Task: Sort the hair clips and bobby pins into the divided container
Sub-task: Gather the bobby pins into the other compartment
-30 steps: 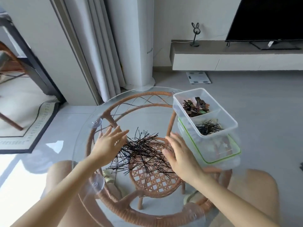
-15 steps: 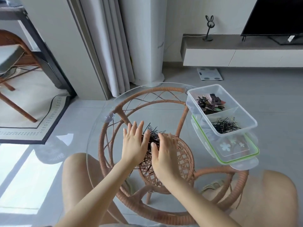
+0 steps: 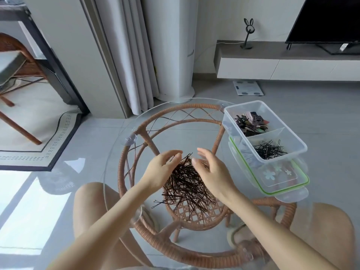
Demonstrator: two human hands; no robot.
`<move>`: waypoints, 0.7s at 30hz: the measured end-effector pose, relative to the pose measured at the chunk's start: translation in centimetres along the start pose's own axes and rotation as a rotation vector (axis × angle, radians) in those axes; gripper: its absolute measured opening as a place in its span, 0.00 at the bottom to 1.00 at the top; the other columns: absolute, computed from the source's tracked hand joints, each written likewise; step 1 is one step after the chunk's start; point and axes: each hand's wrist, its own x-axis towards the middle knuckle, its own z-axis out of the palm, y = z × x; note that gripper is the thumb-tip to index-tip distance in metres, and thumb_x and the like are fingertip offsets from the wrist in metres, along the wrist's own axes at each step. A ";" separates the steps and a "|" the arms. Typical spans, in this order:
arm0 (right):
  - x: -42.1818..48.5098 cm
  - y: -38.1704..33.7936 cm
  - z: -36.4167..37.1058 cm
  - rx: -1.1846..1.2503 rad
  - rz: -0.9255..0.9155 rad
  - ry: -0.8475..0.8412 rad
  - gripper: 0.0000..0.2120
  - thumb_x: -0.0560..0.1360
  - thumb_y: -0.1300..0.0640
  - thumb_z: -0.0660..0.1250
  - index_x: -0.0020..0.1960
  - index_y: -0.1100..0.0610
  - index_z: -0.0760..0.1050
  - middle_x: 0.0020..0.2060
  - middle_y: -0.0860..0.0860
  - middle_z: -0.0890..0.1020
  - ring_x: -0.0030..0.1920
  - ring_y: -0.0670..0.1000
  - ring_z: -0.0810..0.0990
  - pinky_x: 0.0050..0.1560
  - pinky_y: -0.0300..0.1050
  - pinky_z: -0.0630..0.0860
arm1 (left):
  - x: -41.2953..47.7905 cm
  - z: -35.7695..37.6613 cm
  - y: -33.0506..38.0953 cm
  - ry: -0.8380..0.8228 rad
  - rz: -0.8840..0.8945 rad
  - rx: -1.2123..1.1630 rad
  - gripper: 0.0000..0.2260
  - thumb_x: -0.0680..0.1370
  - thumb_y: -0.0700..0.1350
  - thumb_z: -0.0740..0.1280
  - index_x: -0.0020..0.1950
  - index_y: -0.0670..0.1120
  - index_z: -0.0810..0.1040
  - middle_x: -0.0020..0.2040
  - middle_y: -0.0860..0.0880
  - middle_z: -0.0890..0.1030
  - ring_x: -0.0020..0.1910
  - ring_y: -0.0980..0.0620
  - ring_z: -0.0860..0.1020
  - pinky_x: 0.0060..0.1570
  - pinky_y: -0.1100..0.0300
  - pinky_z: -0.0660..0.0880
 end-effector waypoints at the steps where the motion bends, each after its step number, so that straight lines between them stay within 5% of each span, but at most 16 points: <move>1: -0.4 0.2 -0.8 -0.156 -0.025 -0.055 0.30 0.73 0.40 0.62 0.70 0.52 0.62 0.68 0.48 0.68 0.69 0.47 0.64 0.67 0.44 0.61 | -0.2 -0.7 0.0 -0.007 0.001 0.156 0.21 0.76 0.58 0.61 0.66 0.51 0.72 0.66 0.50 0.75 0.66 0.51 0.71 0.66 0.55 0.66; 4: -1.6 0.6 -1.7 -0.653 -0.113 -0.299 0.52 0.59 0.25 0.62 0.74 0.48 0.48 0.74 0.50 0.56 0.74 0.52 0.53 0.72 0.53 0.52 | -1.1 -2.0 0.1 -0.200 0.001 0.575 0.39 0.68 0.66 0.65 0.74 0.52 0.59 0.73 0.50 0.64 0.73 0.50 0.60 0.71 0.51 0.58; 6: -2.0 0.9 -1.0 -0.799 -0.174 -0.315 0.56 0.55 0.23 0.60 0.74 0.47 0.46 0.74 0.52 0.56 0.73 0.55 0.54 0.72 0.56 0.52 | -1.5 -2.0 0.2 -0.298 0.031 0.686 0.45 0.65 0.66 0.69 0.76 0.53 0.53 0.74 0.50 0.61 0.72 0.50 0.58 0.71 0.52 0.58; 10: -1.5 0.4 0.0 -0.658 -0.201 -0.188 0.39 0.65 0.36 0.68 0.70 0.52 0.63 0.63 0.52 0.71 0.64 0.55 0.66 0.65 0.51 0.65 | -1.8 -1.0 0.0 -0.290 0.123 0.834 0.50 0.60 0.66 0.72 0.75 0.54 0.53 0.67 0.49 0.65 0.66 0.50 0.62 0.66 0.54 0.66; 15: -1.5 -0.6 0.0 -0.452 -0.146 -0.158 0.24 0.71 0.55 0.70 0.65 0.55 0.71 0.56 0.52 0.77 0.59 0.54 0.74 0.60 0.46 0.71 | -1.3 -1.0 -0.1 -0.233 0.111 0.689 0.38 0.64 0.57 0.75 0.71 0.54 0.64 0.62 0.48 0.72 0.60 0.49 0.72 0.60 0.53 0.73; 21: -1.5 -1.9 -1.5 -0.381 -0.149 -0.063 0.16 0.72 0.59 0.69 0.59 0.59 0.77 0.54 0.54 0.82 0.55 0.53 0.79 0.62 0.45 0.71 | -1.2 -1.5 0.3 -0.177 0.086 0.553 0.29 0.69 0.47 0.74 0.67 0.49 0.69 0.55 0.46 0.81 0.52 0.49 0.79 0.54 0.55 0.76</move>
